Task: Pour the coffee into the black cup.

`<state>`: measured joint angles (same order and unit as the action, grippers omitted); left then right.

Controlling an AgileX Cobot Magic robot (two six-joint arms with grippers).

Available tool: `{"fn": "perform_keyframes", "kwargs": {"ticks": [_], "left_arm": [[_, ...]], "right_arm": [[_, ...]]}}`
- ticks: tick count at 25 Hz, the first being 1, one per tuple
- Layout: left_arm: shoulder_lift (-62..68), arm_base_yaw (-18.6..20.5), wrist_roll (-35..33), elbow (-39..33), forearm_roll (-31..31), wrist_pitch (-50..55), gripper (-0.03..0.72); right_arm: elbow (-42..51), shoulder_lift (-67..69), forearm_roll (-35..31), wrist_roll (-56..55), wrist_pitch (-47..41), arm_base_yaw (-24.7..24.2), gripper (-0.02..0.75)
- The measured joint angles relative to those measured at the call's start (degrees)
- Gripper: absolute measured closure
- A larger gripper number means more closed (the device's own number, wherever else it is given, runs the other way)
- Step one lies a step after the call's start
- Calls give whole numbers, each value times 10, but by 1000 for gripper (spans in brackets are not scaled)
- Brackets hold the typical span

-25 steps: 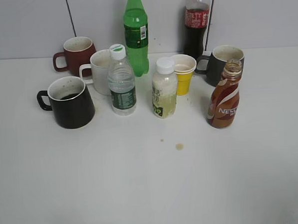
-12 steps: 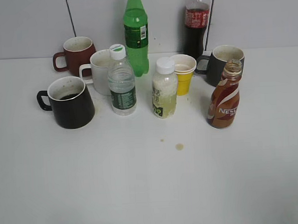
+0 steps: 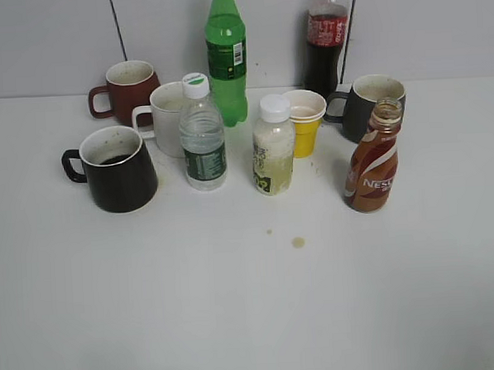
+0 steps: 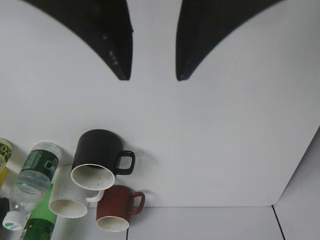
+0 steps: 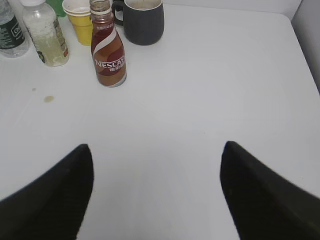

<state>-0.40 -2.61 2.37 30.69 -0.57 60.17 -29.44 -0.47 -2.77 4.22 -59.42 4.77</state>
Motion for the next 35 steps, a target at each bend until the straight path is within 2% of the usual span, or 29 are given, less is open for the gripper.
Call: {"fn": "perform_keyframes", "kwargs": {"ticks": [35], "left_arm": [[0,0,0,0,0,0,457]], "right_arm": [[0,-1,0,0,0,0,150]]}}
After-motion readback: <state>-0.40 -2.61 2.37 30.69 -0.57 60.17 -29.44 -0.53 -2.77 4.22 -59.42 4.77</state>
